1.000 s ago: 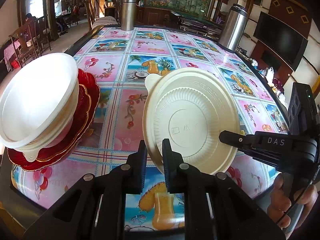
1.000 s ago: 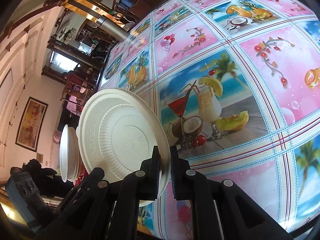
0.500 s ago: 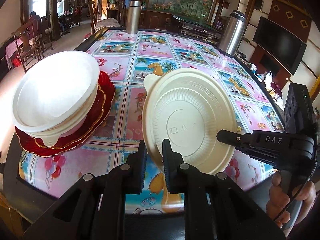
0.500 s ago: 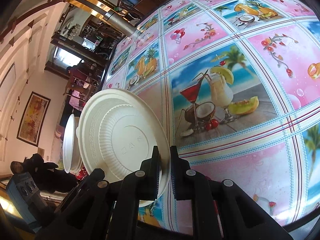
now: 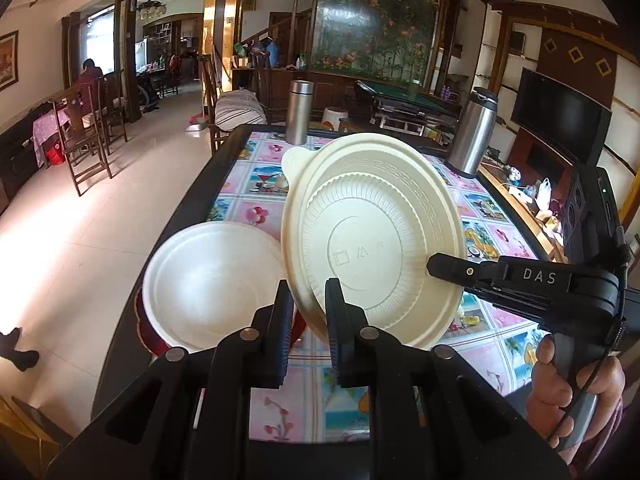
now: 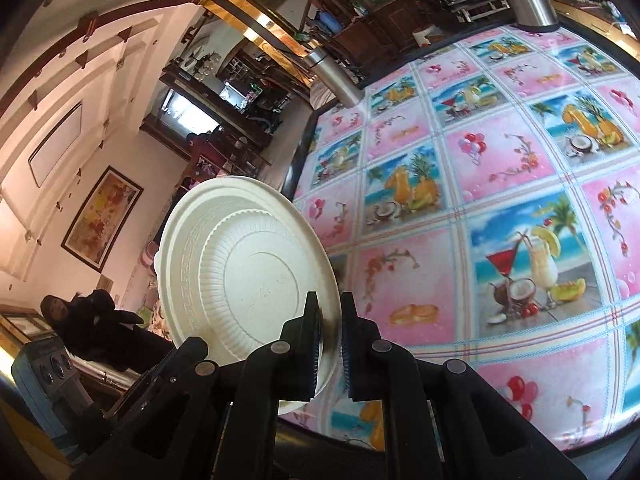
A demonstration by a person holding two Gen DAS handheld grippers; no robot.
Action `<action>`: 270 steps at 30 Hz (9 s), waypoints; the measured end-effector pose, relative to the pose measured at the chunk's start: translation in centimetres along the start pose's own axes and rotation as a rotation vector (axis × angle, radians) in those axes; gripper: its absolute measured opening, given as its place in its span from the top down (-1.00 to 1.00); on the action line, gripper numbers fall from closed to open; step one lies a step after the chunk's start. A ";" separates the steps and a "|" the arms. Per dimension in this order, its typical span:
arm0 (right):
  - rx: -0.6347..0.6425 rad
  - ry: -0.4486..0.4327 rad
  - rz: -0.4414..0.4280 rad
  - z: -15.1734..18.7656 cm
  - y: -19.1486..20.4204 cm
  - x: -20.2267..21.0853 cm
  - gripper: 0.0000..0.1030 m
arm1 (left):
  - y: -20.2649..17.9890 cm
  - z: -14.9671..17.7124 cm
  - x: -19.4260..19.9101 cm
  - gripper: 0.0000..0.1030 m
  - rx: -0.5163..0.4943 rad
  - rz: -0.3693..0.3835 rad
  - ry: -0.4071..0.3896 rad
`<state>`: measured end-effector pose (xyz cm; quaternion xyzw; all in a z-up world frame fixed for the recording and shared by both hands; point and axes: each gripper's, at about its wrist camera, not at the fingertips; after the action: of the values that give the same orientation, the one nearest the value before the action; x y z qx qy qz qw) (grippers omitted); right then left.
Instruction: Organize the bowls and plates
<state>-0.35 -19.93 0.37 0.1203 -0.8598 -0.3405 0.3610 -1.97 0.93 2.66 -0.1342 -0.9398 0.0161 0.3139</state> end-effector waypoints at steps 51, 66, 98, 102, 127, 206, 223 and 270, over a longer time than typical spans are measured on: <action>0.078 0.129 0.016 1.1 6.6 -12.8 0.72 | 9.2 0.6 -2.2 0.64 0.012 -0.264 0.086; -0.021 0.014 0.077 -1.8 -0.4 -8.6 0.72 | 2.7 0.4 -2.8 0.64 -0.106 -0.237 -0.020; -0.134 -0.254 0.216 -7.7 -15.3 1.5 0.32 | -10.7 -2.3 -6.6 -0.56 -0.237 -0.236 -0.142; -0.104 -0.312 0.272 -9.2 -16.9 2.9 0.10 | -12.9 -2.9 -8.6 -0.58 -0.247 -0.219 -0.146; -0.077 -0.383 0.303 -10.5 -19.6 2.9 -0.23 | -18.0 -4.2 -17.5 -0.58 -0.191 -0.120 -0.121; -0.067 -0.348 0.401 -10.5 -20.3 2.1 -0.27 | -16.0 -3.7 -19.6 -0.58 -0.149 -0.152 -0.123; -0.068 -0.334 0.418 -10.0 -20.7 1.6 -0.27 | -15.6 -2.3 -23.1 -0.58 -0.110 -0.140 -0.005; 0.427 -0.361 0.004 1.5 3.1 -0.9 -0.29 | 0.9 1.7 -1.4 -0.63 0.084 -0.480 -0.271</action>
<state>-0.64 -16.48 1.18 0.1295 -0.9626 -0.1670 0.1693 -1.74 1.49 0.38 0.1090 -0.9766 -0.0022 0.1854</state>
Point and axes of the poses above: each gripper's, at about its wrist camera, not at the fingertips, and x roughly against the way its jaws point, y to its left, z to its underside, and after that the axes turned 5 degrees about -y, right-handed
